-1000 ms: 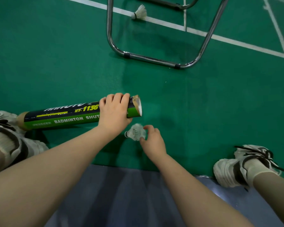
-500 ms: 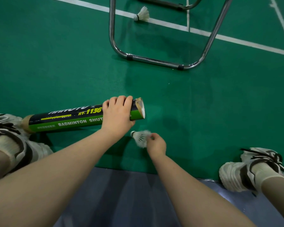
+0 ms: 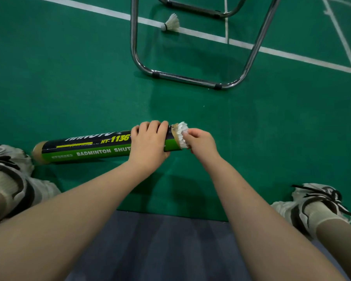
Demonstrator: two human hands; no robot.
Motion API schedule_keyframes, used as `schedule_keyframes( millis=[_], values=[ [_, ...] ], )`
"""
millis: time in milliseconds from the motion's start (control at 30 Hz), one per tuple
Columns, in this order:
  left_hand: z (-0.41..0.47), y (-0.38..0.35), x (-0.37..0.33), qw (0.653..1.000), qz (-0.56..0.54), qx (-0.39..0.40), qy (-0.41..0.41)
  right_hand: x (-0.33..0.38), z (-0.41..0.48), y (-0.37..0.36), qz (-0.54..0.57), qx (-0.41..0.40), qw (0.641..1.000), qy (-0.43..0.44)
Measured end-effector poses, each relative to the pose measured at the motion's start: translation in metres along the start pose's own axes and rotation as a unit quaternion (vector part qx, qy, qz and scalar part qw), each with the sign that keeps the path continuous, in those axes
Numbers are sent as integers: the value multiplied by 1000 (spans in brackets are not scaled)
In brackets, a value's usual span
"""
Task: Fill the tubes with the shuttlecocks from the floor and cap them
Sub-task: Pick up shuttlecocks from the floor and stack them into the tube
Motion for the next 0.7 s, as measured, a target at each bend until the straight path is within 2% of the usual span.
schedule_keyframes(
  millis=[100, 167, 233, 300, 400, 467, 600, 700],
  values=[
    [3, 3, 0, 1000, -4, -3, 8, 11, -4, 4, -56, -80, 994, 49],
    [6, 6, 1, 1000, -11, 1, 15, 15, -12, 15, 0, -153, 986, 61],
    [9, 8, 1, 1000, -18, 6, 17, 24, -25, 24, 36, -180, 977, 104],
    [10, 12, 0, 1000, -19, 2, 13, 34, -35, 21, 55, -125, 982, 130],
    [9, 20, -8, 1000, -18, -17, -11, 45, -45, 2, 63, 28, 995, 77],
    [9, 29, -15, 999, -25, -29, -27, 53, -52, -4, 71, 99, 991, 55],
    [16, 58, -29, 997, -6, -42, -57, 73, -64, 11, 84, 192, 977, 47],
    [22, 84, -47, 994, 20, -52, -93, 86, -64, 26, 41, 208, 976, 58]
  ],
)
Point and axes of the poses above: each hand's wrist, its own z-axis towards the middle knuckle, its own y-axis out of the back of the hand, x = y × z, the point moved 6 cm from there along z, towards the middle knuckle, and after that the axes turned 9 degrees about -x, right-handed, at the moved point
